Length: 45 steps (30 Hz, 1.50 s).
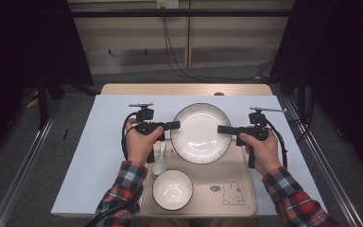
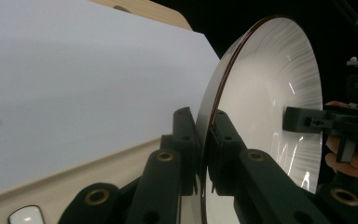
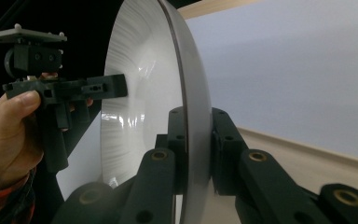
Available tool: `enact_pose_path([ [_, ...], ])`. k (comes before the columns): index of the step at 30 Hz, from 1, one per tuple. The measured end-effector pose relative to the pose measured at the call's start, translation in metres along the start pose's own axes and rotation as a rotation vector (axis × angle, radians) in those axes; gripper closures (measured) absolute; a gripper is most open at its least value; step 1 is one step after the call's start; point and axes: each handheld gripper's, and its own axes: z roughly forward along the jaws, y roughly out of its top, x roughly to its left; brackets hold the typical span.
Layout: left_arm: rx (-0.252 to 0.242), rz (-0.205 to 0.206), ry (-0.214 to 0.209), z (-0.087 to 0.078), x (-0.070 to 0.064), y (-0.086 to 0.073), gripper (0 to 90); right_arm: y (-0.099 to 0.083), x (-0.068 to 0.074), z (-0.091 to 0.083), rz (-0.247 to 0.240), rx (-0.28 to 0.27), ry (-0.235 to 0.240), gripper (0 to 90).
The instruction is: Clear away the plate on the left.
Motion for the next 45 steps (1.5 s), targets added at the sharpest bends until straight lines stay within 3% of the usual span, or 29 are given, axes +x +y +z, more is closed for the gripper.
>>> enact_pose_path([
  [2,0.011,0.058,0.010,0.002,-0.001,0.001,83.6,0.001,0.004,-0.003,-0.025,-0.008,-0.023,81.1],
  [5,0.030,0.117,0.067,0.002,-0.005,0.001,82.5,0.001,0.006,-0.005,-0.041,-0.003,-0.050,81.1],
  [7,0.047,0.149,0.102,0.000,-0.005,0.001,72.1,0.001,0.004,-0.006,-0.038,0.001,-0.074,81.1],
  [10,0.018,0.177,0.140,-0.010,0.001,-0.002,57.9,0.001,-0.004,-0.010,-0.010,-0.002,-0.082,81.1],
  [12,-0.017,0.251,0.185,-0.016,0.002,-0.002,46.5,0.002,-0.009,-0.012,-0.016,0.009,-0.098,81.1],
  [13,-0.025,0.258,0.182,-0.021,0.004,-0.002,42.4,0.002,-0.011,-0.013,-0.013,0.015,-0.105,81.1],
  [15,-0.034,0.269,0.199,-0.028,0.005,-0.003,39.7,0.000,-0.019,-0.015,0.002,0.022,-0.121,81.1],
  [17,-0.041,0.301,0.232,-0.033,0.006,-0.004,27.3,-0.002,-0.024,-0.016,0.005,0.037,-0.137,81.0],
  [20,-0.047,0.352,0.265,-0.043,0.010,-0.008,18.4,-0.007,-0.030,-0.017,0.002,0.063,-0.144,81.0],
  [22,-0.064,0.370,0.287,-0.048,0.012,-0.011,16.7,-0.009,-0.033,-0.017,-0.005,0.078,-0.151,81.0],
  [27,-0.078,0.383,0.323,-0.060,0.019,-0.020,13.2,-0.013,-0.040,-0.017,-0.017,0.103,-0.166,81.0],
  [33,-0.101,0.355,0.349,-0.072,0.027,-0.030,11.0,-0.019,-0.041,-0.023,-0.023,0.137,-0.165,81.0],
  [38,-0.080,0.348,0.366,-0.081,0.036,-0.035,10.1,-0.028,-0.046,-0.024,-0.019,0.164,-0.163,80.9],
  [45,-0.113,0.322,0.379,-0.090,0.042,-0.040,9.8,-0.032,-0.045,-0.023,-0.020,0.195,-0.157,80.9],
])
